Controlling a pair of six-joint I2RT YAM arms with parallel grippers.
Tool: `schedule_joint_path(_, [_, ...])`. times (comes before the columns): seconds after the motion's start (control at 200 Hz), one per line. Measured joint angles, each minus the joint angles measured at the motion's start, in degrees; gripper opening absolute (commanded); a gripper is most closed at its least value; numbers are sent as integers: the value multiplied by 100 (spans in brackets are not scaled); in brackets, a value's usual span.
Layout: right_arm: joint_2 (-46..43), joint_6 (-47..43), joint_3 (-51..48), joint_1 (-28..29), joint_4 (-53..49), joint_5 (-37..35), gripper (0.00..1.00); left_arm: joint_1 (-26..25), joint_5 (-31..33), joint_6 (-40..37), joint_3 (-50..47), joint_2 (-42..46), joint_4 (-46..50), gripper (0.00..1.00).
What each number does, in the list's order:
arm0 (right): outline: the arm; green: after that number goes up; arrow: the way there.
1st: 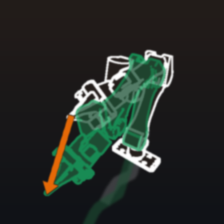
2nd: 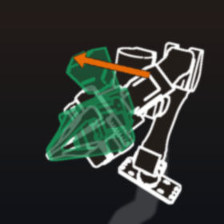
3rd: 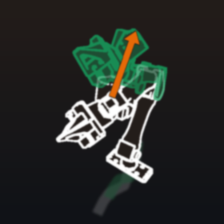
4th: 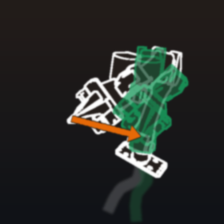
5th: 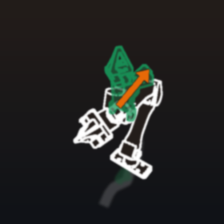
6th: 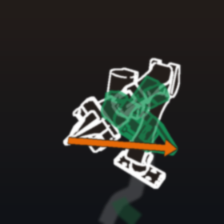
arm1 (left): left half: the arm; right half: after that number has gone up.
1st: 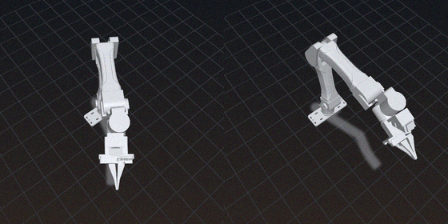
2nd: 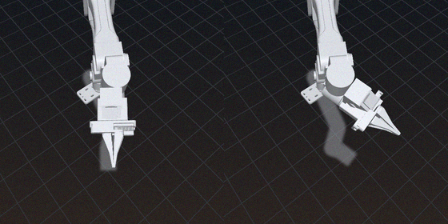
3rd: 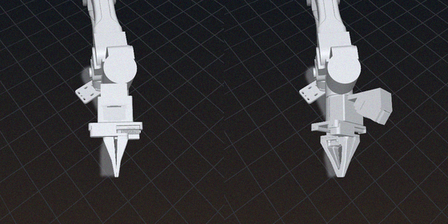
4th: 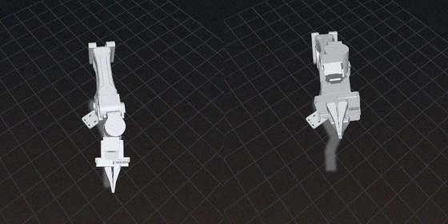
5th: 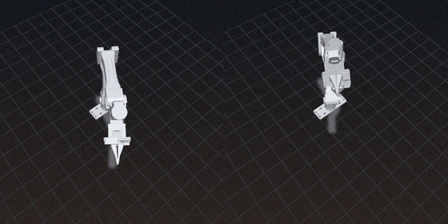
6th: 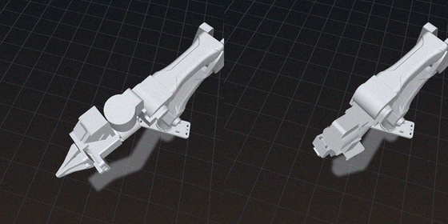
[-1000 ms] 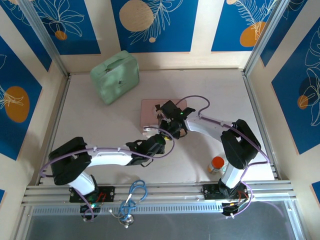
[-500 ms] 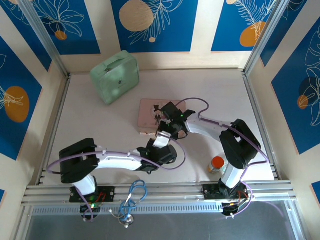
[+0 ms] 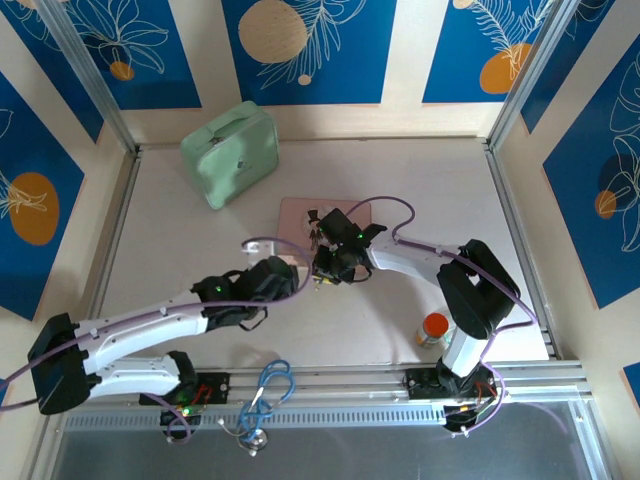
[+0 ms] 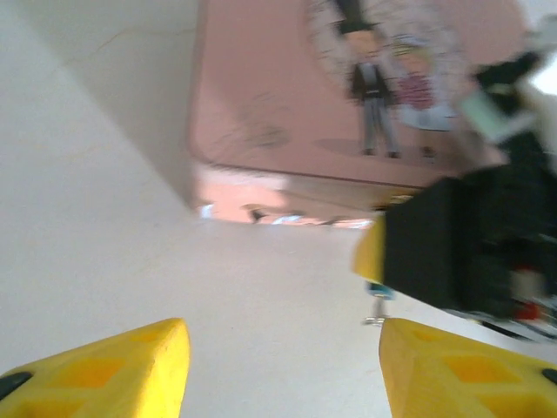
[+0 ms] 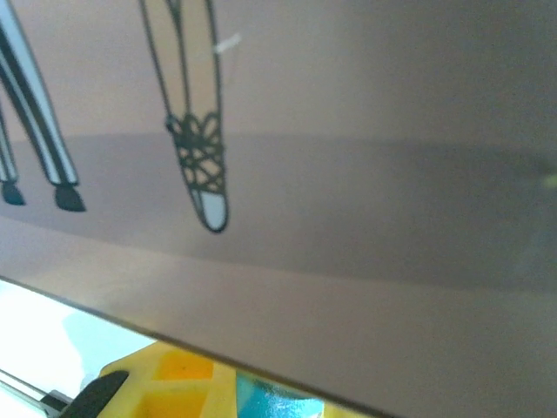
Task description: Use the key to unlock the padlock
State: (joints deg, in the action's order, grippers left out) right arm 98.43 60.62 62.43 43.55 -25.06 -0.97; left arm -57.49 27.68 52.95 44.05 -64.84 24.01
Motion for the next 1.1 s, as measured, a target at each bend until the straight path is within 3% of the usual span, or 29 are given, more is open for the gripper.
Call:
schedule_joint_path(0.29, [96,-15,138,87,-188,-254,0,1366,-1290,-319,140,-184,31,67])
schedule_joint_path(0.41, [111,-15,164,111,-245,-330,7,1668,-1687,-485,380,-568,-109,67])
schedule_joint_path(0.78, [103,-72,190,400,-837,-907,64,2312,-2470,-699,616,-1305,-540,64])
schedule_joint_path(0.965, [125,-122,302,529,-1276,-1261,67,2413,-2623,-702,651,-1405,-695,64])
schedule_joint_path(1.1, [238,-120,566,713,-1453,-1655,63,2461,-2664,-743,708,-1547,-758,63])
